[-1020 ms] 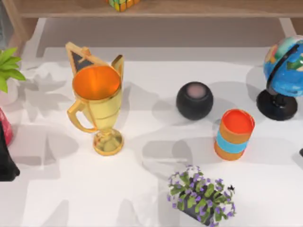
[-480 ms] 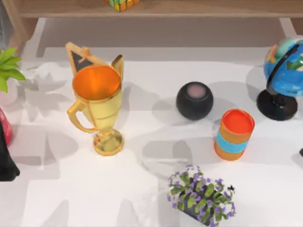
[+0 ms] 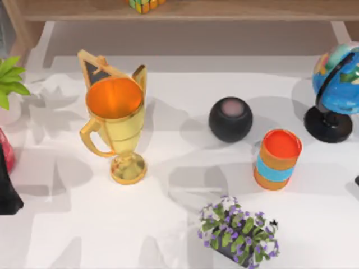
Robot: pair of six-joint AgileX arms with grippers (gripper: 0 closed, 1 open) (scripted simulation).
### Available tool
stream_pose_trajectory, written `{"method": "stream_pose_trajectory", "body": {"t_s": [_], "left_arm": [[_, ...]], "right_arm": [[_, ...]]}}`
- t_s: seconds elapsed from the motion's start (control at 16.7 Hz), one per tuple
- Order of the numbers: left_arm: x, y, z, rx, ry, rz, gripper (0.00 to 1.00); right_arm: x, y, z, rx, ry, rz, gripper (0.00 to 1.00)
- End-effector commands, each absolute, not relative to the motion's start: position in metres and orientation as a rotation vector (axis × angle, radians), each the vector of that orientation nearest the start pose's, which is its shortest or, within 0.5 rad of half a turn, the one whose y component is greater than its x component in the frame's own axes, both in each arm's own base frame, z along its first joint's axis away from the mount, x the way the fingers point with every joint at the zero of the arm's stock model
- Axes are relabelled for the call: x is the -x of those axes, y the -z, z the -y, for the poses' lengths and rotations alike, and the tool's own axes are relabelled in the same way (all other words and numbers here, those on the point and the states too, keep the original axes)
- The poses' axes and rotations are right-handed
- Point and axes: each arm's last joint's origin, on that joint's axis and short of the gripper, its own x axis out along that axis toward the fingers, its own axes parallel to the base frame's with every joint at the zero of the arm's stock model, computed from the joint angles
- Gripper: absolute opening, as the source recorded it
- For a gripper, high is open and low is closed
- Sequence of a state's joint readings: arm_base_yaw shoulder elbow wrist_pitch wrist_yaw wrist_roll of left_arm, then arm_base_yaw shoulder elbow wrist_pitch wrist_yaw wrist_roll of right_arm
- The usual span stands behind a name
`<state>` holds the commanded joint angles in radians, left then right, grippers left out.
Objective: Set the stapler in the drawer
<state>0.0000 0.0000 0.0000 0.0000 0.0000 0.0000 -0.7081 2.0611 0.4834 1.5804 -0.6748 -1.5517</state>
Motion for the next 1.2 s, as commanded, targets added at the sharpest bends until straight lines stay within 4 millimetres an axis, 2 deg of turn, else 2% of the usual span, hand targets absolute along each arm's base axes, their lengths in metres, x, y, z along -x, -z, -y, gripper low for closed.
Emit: {"method": "stream_pose_trajectory", "body": {"t_s": [0.18, 0.48, 0.78, 1.2], "left_arm": [[-0.106, -0.160, 0.001, 0.000, 0.000, 0.000, 1.00], [-0.106, -0.160, 0.001, 0.000, 0.000, 0.000, 1.00], [-0.106, -0.160, 0.001, 0.000, 0.000, 0.000, 1.00], [-0.106, -0.160, 0.001, 0.000, 0.000, 0.000, 1.00]], "right_arm": [[-0.240, -0.087, 0.178, 1.565, 0.002, -0.012, 1.00], [-0.222, -0.087, 0.178, 1.565, 0.002, -0.012, 1.00], [-0.223, -0.086, 0.178, 1.559, -0.002, -0.016, 1.00], [-0.219, -0.092, 0.198, 1.399, 0.000, -0.210, 1.00]]}}
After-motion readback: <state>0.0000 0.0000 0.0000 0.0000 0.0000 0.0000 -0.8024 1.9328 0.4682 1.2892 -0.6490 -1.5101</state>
